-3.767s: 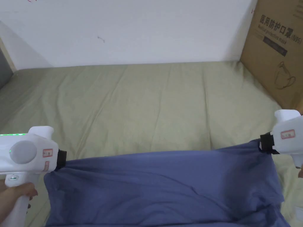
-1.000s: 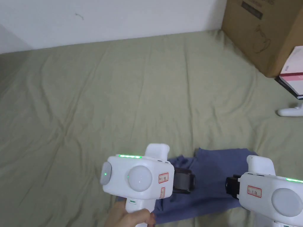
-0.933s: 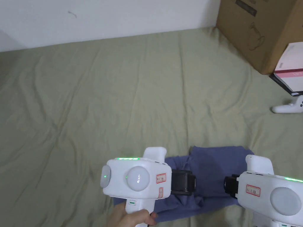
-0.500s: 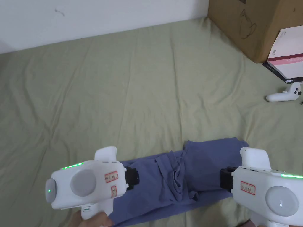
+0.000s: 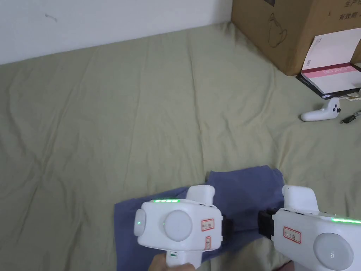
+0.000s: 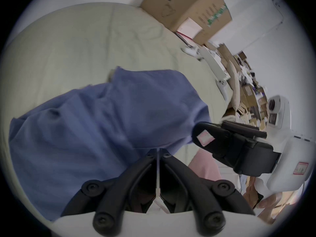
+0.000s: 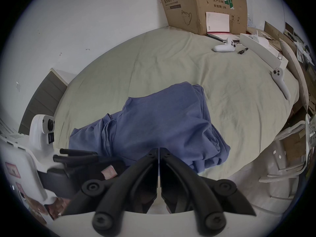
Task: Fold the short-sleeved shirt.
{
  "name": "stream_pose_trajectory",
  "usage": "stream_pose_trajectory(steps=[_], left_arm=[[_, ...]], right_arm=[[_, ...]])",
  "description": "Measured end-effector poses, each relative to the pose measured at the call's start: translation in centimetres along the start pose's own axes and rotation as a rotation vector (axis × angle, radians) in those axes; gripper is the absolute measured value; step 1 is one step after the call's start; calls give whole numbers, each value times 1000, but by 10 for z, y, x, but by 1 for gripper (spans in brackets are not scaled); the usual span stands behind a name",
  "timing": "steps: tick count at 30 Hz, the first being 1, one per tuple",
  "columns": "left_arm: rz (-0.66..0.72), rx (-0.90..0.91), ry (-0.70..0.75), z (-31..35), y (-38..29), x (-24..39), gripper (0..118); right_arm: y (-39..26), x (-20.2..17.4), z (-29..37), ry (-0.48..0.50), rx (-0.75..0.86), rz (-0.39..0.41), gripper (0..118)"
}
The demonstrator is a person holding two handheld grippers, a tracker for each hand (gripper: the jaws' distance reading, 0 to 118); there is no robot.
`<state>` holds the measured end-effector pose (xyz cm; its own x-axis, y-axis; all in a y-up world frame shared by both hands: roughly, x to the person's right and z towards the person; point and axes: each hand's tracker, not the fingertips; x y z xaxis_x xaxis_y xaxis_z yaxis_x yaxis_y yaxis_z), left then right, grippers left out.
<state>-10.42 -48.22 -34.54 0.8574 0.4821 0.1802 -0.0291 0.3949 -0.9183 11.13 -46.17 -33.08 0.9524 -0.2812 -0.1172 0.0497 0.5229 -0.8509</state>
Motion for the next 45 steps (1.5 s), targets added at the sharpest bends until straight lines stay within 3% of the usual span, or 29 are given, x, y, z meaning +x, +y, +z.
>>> stream_pose_trajectory(steps=[6,12,14,16,17,18,25,27,28,29,30,31,34,36,38,42,45], left_arm=[[17,17,-39,23,-11,-14,3],[297,217,-168,113,-30,-106,7],[404,263,-210,134,-43,-142,51],[498,276,-208,143,-57,-171,103],[528,282,-204,144,-64,-182,112],[557,291,-196,141,-71,-192,113],[677,208,-272,93,-91,-226,111],[670,253,-358,83,-94,-227,106],[666,263,-389,81,-93,-229,72],[677,259,-395,81,-91,-232,19],[687,251,-398,81,-90,-232,14],[705,182,-237,79,-93,-237,14],[713,202,-327,88,-96,-243,14],[643,196,-298,103,-90,-240,14],[571,206,-201,124,-89,-248,14],[626,271,-117,184,-112,-293,14],[652,281,48,231,-136,-328,14]], right_arm=[[2,-5,9,6,12,8,2],[3,-18,13,18,22,29,2],[3,-24,12,23,19,42,2],[2,-32,11,23,14,61,2],[2,-36,10,26,10,67,2],[1,-39,9,31,6,73,2],[1,-61,2,43,-28,127,2],[2,-64,0,45,-36,138,2],[2,-65,-1,42,-39,142,2],[2,-66,-1,39,-41,144,2],[3,-69,-3,37,-45,147,2],[3,-70,-3,38,-49,151,2],[3,-76,-3,34,-58,171,2],[3,-80,-3,29,-58,183,2],[5,-84,-4,28,-62,189,2],[4,-92,-6,46,-65,187,2],[2,-101,-9,57,-76,201,2]])
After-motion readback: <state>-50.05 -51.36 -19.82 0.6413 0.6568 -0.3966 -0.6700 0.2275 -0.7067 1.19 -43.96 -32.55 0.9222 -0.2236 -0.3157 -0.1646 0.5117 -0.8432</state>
